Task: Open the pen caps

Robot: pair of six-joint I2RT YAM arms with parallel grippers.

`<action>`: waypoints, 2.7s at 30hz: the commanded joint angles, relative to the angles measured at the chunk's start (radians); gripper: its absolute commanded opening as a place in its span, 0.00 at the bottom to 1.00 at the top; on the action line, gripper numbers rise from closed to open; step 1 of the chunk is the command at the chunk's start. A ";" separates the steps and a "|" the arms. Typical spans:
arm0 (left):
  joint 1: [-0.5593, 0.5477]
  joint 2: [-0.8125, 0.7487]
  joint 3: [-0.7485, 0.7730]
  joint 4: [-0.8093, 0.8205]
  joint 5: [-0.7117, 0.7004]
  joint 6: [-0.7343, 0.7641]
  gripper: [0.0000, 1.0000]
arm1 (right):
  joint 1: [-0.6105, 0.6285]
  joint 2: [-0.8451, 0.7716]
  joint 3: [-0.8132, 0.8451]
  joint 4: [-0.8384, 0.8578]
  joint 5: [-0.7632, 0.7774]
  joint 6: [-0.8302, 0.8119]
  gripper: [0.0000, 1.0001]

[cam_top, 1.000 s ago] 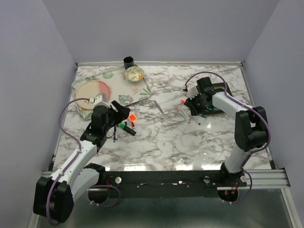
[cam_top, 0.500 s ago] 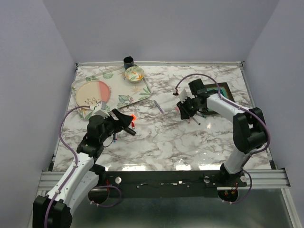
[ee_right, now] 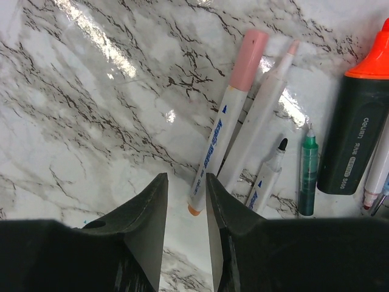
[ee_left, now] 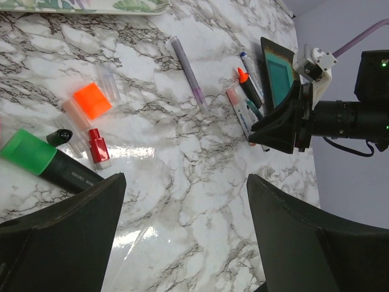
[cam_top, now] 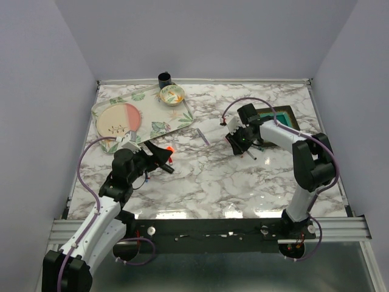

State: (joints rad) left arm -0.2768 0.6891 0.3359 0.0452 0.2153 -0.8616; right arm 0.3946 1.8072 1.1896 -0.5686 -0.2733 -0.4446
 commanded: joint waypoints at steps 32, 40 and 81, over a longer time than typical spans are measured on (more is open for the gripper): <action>0.001 0.018 -0.074 0.172 0.096 -0.145 0.90 | 0.029 0.092 0.059 -0.042 0.112 0.029 0.01; -0.068 0.205 -0.147 0.482 0.093 -0.293 0.90 | 0.030 0.015 0.061 -0.080 -0.120 0.044 0.00; -0.321 1.052 0.138 1.056 -0.079 -0.522 0.55 | 0.053 -0.017 0.064 -0.180 -0.575 -0.017 0.00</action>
State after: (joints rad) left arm -0.5915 1.7206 0.4511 1.0691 0.1680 -1.3808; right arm 0.4351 1.7840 1.2354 -0.7296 -0.8238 -0.4465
